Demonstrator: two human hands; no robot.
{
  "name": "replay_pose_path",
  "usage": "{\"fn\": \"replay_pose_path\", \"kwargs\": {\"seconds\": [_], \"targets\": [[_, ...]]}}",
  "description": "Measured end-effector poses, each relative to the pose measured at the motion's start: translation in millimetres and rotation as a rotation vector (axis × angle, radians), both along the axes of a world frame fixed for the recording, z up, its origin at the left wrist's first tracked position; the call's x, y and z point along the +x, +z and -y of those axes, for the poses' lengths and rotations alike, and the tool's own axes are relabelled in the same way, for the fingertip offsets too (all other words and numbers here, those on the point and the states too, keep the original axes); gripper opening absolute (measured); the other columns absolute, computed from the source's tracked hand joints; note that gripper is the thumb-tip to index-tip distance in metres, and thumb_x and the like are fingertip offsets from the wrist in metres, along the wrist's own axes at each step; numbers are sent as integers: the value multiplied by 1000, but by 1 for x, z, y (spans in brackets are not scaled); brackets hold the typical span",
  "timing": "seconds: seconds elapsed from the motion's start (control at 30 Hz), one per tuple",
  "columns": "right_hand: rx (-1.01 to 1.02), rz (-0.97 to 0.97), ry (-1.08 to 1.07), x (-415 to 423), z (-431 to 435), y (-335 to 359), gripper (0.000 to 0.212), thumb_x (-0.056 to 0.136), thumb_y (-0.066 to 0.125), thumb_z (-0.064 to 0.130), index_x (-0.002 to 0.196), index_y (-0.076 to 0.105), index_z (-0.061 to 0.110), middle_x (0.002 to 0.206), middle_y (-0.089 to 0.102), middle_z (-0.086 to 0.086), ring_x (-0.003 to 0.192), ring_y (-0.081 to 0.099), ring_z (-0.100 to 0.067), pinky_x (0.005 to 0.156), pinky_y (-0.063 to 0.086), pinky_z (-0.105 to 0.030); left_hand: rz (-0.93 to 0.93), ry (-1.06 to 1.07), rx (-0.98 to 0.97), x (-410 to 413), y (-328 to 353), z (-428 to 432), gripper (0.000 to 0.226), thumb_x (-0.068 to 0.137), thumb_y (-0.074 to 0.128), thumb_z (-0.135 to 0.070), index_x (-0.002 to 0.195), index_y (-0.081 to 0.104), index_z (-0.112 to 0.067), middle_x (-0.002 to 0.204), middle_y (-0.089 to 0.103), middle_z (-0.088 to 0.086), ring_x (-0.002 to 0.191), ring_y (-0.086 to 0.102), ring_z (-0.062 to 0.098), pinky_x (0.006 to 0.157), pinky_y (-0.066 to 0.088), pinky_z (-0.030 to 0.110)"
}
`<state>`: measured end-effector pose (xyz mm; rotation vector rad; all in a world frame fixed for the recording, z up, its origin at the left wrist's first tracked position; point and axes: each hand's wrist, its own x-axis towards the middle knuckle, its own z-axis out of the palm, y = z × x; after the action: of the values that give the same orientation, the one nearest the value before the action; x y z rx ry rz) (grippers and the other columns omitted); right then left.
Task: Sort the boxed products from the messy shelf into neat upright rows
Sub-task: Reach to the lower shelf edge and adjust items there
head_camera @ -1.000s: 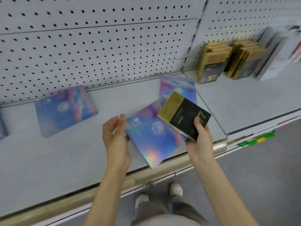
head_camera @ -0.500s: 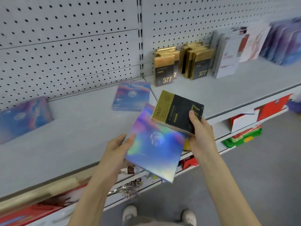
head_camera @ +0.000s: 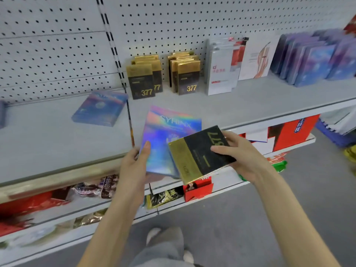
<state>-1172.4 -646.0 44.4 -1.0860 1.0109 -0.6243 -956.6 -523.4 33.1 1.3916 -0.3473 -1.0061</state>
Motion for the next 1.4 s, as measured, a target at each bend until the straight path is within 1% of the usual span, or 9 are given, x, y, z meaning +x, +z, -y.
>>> {"fn": "replay_pose_path", "kwargs": {"seconds": [0.17, 0.33, 0.47, 0.57, 0.67, 0.8, 1.07, 1.23, 1.4], "targets": [[-98, -63, -23, -5, 36, 0, 51, 70, 84, 26, 116, 65, 21, 106, 74, -5, 99, 71, -21, 81, 54, -32, 23, 42, 12, -13, 3, 20, 28, 94, 57, -34, 103, 63, -8, 91, 76, 5, 74, 72, 17, 56, 60, 36], [-116, -217, 260, -9, 68, 2, 53, 86, 72, 23, 119, 50, 58, 115, 62, -4, 104, 65, -24, 83, 58, -38, -19, 136, 7, -14, -7, 56, 26, 95, 57, -32, 101, 61, -7, 84, 75, 3, 67, 69, 13, 53, 56, 27], [-66, -162, 172, -1, 115, 6, 28, 91, 65, 15, 111, 57, 32, 110, 63, -8, 98, 67, -26, 69, 59, -35, -28, 222, 0, 0, -18, 90, 21, 96, 56, -30, 94, 61, -10, 77, 74, -4, 67, 69, 7, 58, 57, 22], [77, -3, -83, 15, 159, 4, 14, 92, 59, 8, 106, 57, 11, 94, 63, -11, 73, 68, -15, 57, 53, -25, -1, 314, -9, 21, -23, 104, 22, 96, 56, -32, 94, 63, -12, 76, 73, -6, 67, 69, 5, 55, 54, 19], [277, 245, -41, 40, 181, -9, 37, 83, 66, 7, 118, 55, 2, 110, 67, -18, 93, 71, -22, 70, 57, -27, -11, 429, -51, 44, -28, 112, 23, 94, 57, -35, 93, 61, -13, 75, 73, -7, 67, 68, 5, 55, 55, 19], [332, 224, 312, 85, 174, -35, 64, 71, 75, -1, 130, 54, 9, 124, 66, -15, 113, 65, -28, 85, 56, -34, 3, 546, -63, 70, -32, 115, 27, 92, 59, -37, 91, 59, -10, 78, 71, 0, 67, 67, 9, 59, 56, 18], [-209, -4, 370, 180, 197, -51, 39, 90, 63, 2, 120, 54, 24, 115, 68, -4, 107, 64, -20, 84, 55, -26, 142, 733, -19, 107, -44, 85, 19, 96, 54, -32, 84, 58, -18, 80, 65, -4, 63, 63, 0, 59, 53, 15], [-610, -305, 374, 232, 225, -63, 38, 86, 71, 11, 120, 55, 14, 112, 66, -5, 105, 63, -23, 92, 53, -41, 131, 786, -20, 112, -50, 77, 18, 98, 53, -31, 87, 59, -18, 85, 66, -2, 68, 64, 1, 62, 55, 16], [-655, -375, 210, 255, 245, -78, 33, 80, 78, 16, 108, 60, 11, 99, 68, -4, 96, 65, -23, 86, 56, -41, 135, 760, -49, 113, -50, 82, 19, 97, 53, -30, 85, 58, -16, 72, 69, -10, 65, 64, 1, 61, 55, 16]]}}
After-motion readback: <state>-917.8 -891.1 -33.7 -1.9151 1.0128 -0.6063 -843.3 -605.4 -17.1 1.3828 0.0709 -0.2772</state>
